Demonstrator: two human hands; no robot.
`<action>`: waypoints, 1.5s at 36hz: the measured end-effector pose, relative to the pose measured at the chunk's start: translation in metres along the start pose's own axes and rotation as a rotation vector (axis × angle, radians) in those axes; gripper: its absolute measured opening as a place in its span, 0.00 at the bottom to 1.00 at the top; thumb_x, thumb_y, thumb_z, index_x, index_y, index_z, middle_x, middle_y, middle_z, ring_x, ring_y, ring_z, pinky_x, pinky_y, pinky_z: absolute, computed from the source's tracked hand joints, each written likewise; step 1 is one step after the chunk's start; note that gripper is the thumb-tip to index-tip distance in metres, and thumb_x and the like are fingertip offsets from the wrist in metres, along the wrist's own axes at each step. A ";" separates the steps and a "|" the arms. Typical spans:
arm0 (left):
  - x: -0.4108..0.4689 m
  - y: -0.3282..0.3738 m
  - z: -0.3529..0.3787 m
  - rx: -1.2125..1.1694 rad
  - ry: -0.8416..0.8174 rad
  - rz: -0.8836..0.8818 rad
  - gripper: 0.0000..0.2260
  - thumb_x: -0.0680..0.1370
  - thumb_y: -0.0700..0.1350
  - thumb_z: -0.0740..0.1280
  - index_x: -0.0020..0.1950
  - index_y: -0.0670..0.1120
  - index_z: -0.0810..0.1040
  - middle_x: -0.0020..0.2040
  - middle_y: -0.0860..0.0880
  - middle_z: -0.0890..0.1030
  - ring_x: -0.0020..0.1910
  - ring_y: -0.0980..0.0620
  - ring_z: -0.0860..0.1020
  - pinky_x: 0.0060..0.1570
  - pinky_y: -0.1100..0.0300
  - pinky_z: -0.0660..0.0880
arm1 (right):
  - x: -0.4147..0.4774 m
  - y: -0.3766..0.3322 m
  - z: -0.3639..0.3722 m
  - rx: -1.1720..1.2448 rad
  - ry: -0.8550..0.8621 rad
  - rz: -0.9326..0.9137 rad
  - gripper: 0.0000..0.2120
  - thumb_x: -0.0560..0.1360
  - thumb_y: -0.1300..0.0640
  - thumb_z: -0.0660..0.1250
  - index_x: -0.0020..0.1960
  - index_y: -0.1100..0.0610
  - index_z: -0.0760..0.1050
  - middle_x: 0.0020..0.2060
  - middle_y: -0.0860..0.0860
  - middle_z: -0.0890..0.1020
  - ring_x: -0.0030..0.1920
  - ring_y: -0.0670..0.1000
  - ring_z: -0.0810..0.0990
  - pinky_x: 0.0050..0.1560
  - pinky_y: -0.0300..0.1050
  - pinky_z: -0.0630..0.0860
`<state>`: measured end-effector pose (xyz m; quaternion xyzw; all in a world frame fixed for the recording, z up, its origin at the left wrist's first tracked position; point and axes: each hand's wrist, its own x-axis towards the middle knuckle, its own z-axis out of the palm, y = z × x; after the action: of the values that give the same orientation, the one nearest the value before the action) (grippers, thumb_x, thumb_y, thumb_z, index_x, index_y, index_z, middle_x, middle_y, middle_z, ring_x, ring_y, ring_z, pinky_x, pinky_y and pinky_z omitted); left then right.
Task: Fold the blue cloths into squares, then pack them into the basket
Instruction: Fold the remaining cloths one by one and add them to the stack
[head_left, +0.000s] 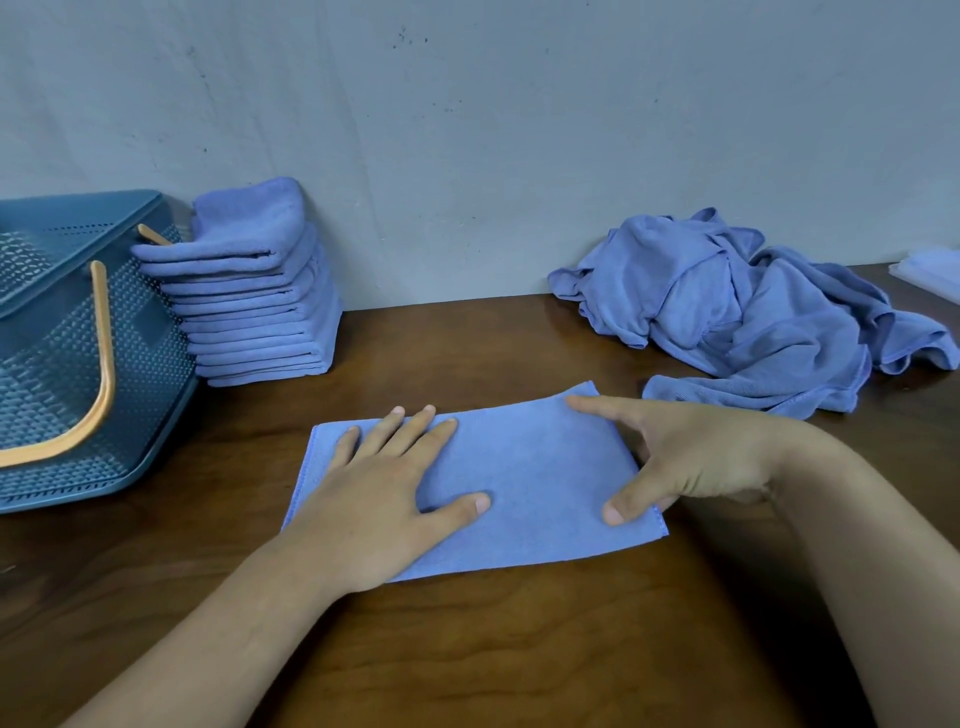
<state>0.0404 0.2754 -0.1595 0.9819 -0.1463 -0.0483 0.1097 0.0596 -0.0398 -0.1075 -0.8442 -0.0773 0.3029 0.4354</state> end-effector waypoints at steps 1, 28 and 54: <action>0.002 0.004 0.001 0.001 -0.002 -0.003 0.42 0.75 0.81 0.47 0.85 0.64 0.45 0.84 0.65 0.40 0.83 0.61 0.36 0.83 0.47 0.39 | -0.001 0.001 -0.002 -0.007 0.004 0.008 0.54 0.67 0.63 0.84 0.81 0.35 0.59 0.61 0.45 0.75 0.45 0.45 0.87 0.46 0.37 0.81; -0.042 -0.107 -0.018 -0.348 0.138 0.057 0.26 0.80 0.67 0.66 0.77 0.67 0.67 0.74 0.72 0.66 0.74 0.61 0.64 0.76 0.52 0.66 | 0.007 -0.129 0.055 -0.178 0.180 -0.096 0.41 0.76 0.58 0.77 0.82 0.46 0.61 0.61 0.66 0.80 0.43 0.55 0.83 0.45 0.46 0.78; -0.046 -0.108 -0.022 -0.380 0.128 -0.038 0.29 0.79 0.65 0.69 0.78 0.64 0.65 0.76 0.65 0.67 0.76 0.55 0.63 0.73 0.56 0.62 | 0.074 -0.127 0.146 0.005 0.174 -0.037 0.49 0.72 0.60 0.79 0.84 0.42 0.57 0.46 0.63 0.83 0.41 0.52 0.83 0.52 0.53 0.85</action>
<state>0.0291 0.3940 -0.1601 0.9472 -0.1086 -0.0148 0.3013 0.0517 0.1672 -0.1044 -0.8646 -0.0541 0.2205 0.4483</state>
